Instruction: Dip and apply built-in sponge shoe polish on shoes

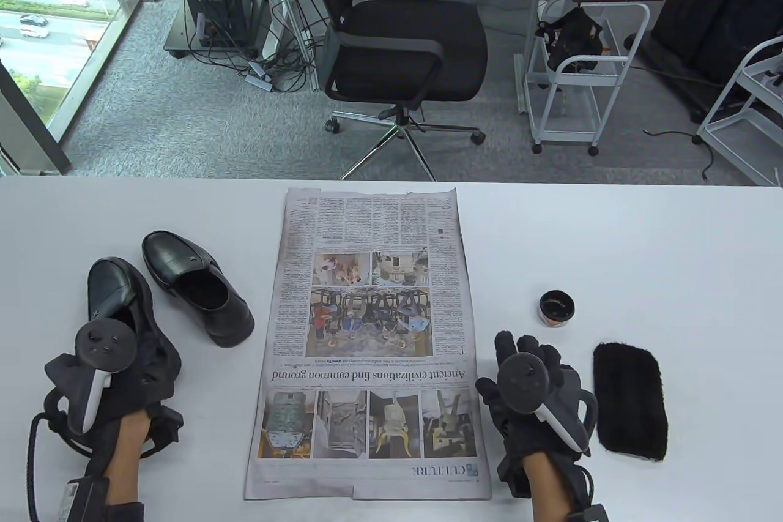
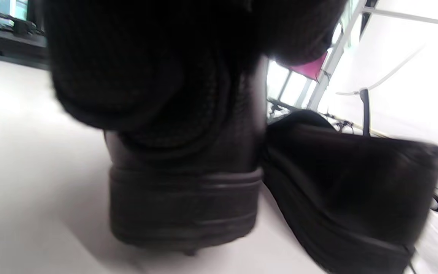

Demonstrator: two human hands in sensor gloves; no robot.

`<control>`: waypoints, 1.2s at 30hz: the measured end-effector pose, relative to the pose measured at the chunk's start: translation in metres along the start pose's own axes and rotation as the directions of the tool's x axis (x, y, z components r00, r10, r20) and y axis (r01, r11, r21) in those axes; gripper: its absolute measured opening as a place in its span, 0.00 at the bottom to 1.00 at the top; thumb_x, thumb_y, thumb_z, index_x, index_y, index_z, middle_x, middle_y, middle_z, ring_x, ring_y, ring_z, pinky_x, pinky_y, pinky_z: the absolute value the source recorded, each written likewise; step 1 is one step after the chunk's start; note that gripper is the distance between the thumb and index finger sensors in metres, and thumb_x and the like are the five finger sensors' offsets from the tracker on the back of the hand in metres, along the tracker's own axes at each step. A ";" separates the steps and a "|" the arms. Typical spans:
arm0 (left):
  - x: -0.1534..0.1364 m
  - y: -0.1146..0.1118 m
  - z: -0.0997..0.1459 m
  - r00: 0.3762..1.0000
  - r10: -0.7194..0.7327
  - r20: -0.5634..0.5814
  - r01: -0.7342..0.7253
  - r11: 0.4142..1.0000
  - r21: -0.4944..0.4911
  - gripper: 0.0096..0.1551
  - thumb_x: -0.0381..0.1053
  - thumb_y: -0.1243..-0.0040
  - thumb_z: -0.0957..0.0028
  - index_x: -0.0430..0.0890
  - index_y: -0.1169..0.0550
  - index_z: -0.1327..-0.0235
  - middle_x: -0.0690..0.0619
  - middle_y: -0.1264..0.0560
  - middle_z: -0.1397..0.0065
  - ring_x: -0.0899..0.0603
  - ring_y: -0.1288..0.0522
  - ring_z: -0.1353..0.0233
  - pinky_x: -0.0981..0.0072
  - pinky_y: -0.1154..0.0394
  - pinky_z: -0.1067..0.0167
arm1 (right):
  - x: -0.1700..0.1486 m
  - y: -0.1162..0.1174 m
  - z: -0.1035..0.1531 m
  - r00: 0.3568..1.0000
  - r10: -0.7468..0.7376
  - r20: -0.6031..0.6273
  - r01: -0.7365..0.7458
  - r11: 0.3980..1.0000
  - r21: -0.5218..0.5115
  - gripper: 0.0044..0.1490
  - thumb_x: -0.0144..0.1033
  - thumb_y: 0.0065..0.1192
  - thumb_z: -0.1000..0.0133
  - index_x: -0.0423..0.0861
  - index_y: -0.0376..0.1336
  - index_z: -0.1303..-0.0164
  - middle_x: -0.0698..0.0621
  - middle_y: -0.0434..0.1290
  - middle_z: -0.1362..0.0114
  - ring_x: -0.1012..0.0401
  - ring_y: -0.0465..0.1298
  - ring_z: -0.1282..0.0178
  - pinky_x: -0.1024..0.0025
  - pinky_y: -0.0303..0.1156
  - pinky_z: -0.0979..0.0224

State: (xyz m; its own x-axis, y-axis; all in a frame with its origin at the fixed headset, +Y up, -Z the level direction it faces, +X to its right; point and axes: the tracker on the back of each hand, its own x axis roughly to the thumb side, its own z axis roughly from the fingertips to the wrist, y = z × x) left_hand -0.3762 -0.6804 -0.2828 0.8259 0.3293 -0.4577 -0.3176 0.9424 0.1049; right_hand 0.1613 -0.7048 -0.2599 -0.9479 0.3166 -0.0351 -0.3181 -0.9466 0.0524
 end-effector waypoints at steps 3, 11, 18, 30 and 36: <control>0.006 -0.009 0.002 0.996 0.070 0.062 -0.066 0.996 -0.060 0.30 0.52 0.44 0.37 0.32 0.23 0.33 0.34 0.22 0.40 0.44 0.10 0.57 0.58 0.10 0.60 | 0.000 0.000 -0.001 1.000 -0.007 0.002 0.007 1.000 0.001 0.49 0.49 0.62 0.49 0.47 0.49 0.20 0.31 0.51 0.17 0.27 0.52 0.21 0.20 0.47 0.28; 0.018 0.010 0.019 0.853 0.471 0.225 -0.454 0.882 -0.126 0.42 0.60 0.50 0.35 0.31 0.33 0.21 0.26 0.35 0.24 0.31 0.17 0.43 0.43 0.18 0.48 | 0.001 0.001 0.000 1.000 -0.007 0.010 0.007 1.000 0.004 0.48 0.49 0.62 0.49 0.47 0.49 0.20 0.31 0.51 0.17 0.27 0.52 0.21 0.20 0.47 0.28; 0.052 0.035 0.056 0.794 0.297 0.531 -0.391 0.917 0.072 0.40 0.61 0.50 0.35 0.34 0.32 0.21 0.27 0.38 0.21 0.24 0.25 0.34 0.32 0.26 0.40 | 0.005 -0.004 0.003 0.998 -0.035 0.057 0.040 0.994 -0.098 0.46 0.50 0.60 0.49 0.46 0.51 0.21 0.31 0.53 0.18 0.28 0.54 0.22 0.21 0.49 0.28; 0.113 -0.037 0.098 0.638 -0.188 0.747 0.076 0.980 0.182 0.48 0.67 0.50 0.38 0.36 0.40 0.17 0.28 0.48 0.17 0.16 0.42 0.24 0.20 0.41 0.34 | 0.014 -0.001 0.004 0.992 0.000 0.125 0.020 0.987 -0.157 0.46 0.51 0.60 0.49 0.46 0.54 0.23 0.32 0.56 0.18 0.28 0.56 0.22 0.21 0.50 0.29; 0.110 -0.055 0.088 0.657 -0.150 0.739 0.185 0.982 0.035 0.52 0.70 0.50 0.40 0.36 0.42 0.16 0.28 0.51 0.16 0.14 0.47 0.23 0.17 0.46 0.34 | 0.013 0.003 0.002 0.992 0.023 0.127 -0.008 0.993 -0.117 0.48 0.55 0.61 0.50 0.47 0.53 0.22 0.33 0.51 0.16 0.28 0.52 0.20 0.20 0.47 0.29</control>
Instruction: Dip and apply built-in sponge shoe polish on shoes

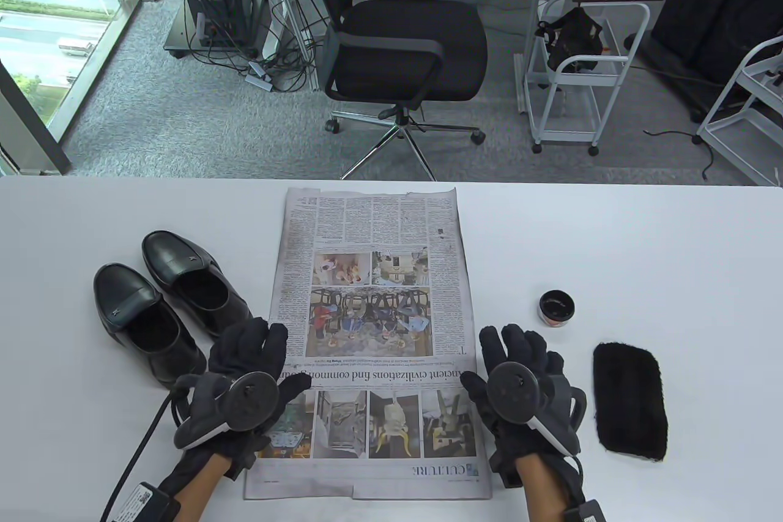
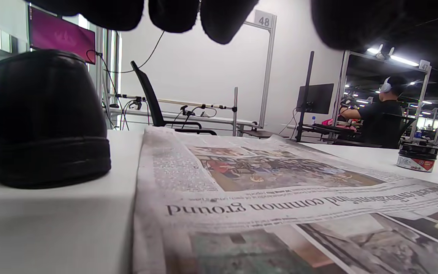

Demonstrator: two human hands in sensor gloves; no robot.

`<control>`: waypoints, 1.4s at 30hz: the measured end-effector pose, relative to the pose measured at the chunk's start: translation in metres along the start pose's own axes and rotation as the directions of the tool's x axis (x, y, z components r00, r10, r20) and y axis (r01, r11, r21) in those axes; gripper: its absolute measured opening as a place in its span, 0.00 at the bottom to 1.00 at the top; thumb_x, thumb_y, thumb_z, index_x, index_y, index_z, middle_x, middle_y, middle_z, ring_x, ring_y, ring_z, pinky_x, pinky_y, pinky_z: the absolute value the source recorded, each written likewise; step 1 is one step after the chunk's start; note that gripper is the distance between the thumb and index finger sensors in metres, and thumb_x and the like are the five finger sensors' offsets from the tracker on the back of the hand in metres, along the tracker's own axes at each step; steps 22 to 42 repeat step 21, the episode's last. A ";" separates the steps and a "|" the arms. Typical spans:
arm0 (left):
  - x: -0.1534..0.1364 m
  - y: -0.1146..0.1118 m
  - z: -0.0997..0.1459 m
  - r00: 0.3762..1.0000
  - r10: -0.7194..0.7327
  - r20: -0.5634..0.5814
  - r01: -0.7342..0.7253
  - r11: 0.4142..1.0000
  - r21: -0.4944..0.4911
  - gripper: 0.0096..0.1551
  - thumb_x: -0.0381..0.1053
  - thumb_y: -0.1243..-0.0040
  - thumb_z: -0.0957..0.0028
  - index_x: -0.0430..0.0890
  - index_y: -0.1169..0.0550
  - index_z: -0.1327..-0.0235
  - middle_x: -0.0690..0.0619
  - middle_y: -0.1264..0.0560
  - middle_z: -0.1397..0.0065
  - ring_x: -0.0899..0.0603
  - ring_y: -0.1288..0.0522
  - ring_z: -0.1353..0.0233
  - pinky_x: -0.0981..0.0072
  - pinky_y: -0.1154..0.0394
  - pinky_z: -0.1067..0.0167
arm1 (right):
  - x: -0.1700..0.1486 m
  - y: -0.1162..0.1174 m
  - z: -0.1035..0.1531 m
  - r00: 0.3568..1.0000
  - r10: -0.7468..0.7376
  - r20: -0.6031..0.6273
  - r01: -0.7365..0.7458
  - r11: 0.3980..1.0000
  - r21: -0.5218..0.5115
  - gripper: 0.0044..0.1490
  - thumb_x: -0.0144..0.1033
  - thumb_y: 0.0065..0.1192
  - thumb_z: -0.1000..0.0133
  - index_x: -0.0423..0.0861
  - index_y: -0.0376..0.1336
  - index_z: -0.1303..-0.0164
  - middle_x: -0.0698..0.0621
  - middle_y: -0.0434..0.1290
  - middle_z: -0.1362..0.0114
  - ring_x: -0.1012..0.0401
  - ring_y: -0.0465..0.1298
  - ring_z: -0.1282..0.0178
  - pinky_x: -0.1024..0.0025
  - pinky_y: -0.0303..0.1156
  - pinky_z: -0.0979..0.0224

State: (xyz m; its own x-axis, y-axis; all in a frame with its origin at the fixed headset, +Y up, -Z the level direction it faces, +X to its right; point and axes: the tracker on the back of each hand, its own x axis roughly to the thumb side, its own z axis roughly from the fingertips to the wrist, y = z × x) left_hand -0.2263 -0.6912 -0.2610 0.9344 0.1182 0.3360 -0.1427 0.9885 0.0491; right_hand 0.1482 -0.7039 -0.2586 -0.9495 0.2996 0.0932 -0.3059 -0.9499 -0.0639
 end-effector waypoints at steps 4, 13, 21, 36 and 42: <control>-0.005 0.003 0.000 1.000 0.018 -0.005 -0.018 1.000 -0.003 0.53 0.72 0.51 0.41 0.37 0.42 0.15 0.28 0.51 0.15 0.15 0.48 0.22 0.15 0.46 0.34 | 0.002 0.003 -0.001 1.000 0.014 0.010 -0.014 0.999 0.032 0.50 0.57 0.61 0.50 0.48 0.51 0.20 0.34 0.49 0.15 0.28 0.49 0.19 0.19 0.45 0.28; -0.005 0.002 0.000 1.000 0.023 0.005 -0.023 0.999 -0.030 0.54 0.73 0.50 0.41 0.38 0.42 0.14 0.28 0.52 0.14 0.14 0.49 0.21 0.14 0.48 0.34 | 0.000 0.005 -0.002 1.000 0.009 -0.016 -0.008 0.998 0.064 0.50 0.57 0.60 0.50 0.48 0.50 0.20 0.33 0.49 0.15 0.27 0.49 0.19 0.18 0.44 0.29; -0.004 0.000 0.000 0.999 0.044 0.004 -0.044 0.998 -0.046 0.54 0.72 0.50 0.40 0.37 0.43 0.14 0.27 0.53 0.15 0.13 0.51 0.22 0.15 0.49 0.34 | 0.000 0.008 -0.002 1.000 -0.001 -0.031 0.004 0.994 0.108 0.49 0.54 0.60 0.49 0.46 0.50 0.20 0.33 0.48 0.15 0.26 0.48 0.20 0.18 0.43 0.30; -0.004 0.000 0.000 0.999 0.044 0.004 -0.044 0.998 -0.046 0.54 0.72 0.50 0.40 0.37 0.43 0.14 0.27 0.53 0.15 0.13 0.51 0.22 0.15 0.49 0.34 | 0.000 0.008 -0.002 1.000 -0.001 -0.031 0.004 0.994 0.108 0.49 0.54 0.60 0.49 0.46 0.50 0.20 0.33 0.48 0.15 0.26 0.48 0.20 0.18 0.43 0.30; -0.004 0.000 0.000 0.999 0.044 0.004 -0.044 0.998 -0.046 0.54 0.72 0.50 0.40 0.37 0.43 0.14 0.27 0.53 0.15 0.13 0.51 0.22 0.15 0.49 0.34 | 0.000 0.008 -0.002 1.000 -0.001 -0.031 0.004 0.994 0.108 0.49 0.54 0.60 0.49 0.46 0.50 0.20 0.33 0.48 0.15 0.26 0.48 0.20 0.18 0.43 0.30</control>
